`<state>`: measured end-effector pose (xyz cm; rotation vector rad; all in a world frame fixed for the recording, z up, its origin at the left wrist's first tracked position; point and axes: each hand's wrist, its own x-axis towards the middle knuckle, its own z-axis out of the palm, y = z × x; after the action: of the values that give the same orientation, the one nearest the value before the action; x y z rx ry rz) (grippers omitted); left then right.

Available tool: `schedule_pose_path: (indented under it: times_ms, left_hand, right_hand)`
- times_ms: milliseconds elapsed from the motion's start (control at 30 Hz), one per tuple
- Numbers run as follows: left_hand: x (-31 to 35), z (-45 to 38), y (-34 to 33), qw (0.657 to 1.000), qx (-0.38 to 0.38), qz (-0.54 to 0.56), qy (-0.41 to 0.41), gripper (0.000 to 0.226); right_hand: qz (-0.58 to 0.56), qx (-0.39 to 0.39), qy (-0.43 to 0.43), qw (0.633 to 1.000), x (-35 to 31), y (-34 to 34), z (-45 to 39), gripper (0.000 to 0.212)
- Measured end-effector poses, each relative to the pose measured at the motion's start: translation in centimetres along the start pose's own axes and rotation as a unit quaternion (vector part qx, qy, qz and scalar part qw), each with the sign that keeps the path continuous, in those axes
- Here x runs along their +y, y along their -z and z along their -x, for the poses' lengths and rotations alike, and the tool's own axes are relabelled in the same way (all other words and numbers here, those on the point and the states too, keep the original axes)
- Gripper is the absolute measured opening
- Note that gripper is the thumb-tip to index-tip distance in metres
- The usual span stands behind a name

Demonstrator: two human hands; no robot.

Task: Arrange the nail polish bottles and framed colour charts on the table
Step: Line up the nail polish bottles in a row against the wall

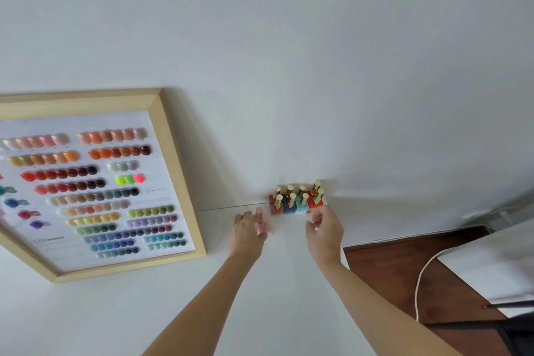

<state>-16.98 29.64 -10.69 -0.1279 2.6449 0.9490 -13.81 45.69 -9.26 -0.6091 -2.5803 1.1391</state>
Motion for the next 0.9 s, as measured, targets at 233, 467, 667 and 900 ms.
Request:
schedule_pose_path:
  times_ms: [233,467,667,900]
  left_hand:
    - [0.9,-1.2,-0.8,0.999,0.034,0.007,0.022,0.029]
    - [1.4,-3.2,-1.1,0.997,0.067,0.035,0.03,0.016]
    - [1.5,-3.8,-1.6,0.996,0.075,0.043,0.018,0.023]
    - [1.9,-3.8,-1.7,0.994,0.08,0.068,0.036,0.032]
  right_hand:
    - [0.03,-0.051,-0.103,0.993,2.5,0.2,-3.9,0.047]
    - [0.04,-0.081,-0.084,0.992,2.6,-0.4,-5.9,0.031]
    - [0.054,-0.063,-0.062,0.995,3.0,-1.2,-6.5,0.024]
    - [0.059,-0.081,-0.056,0.993,2.9,-1.0,-6.6,0.024]
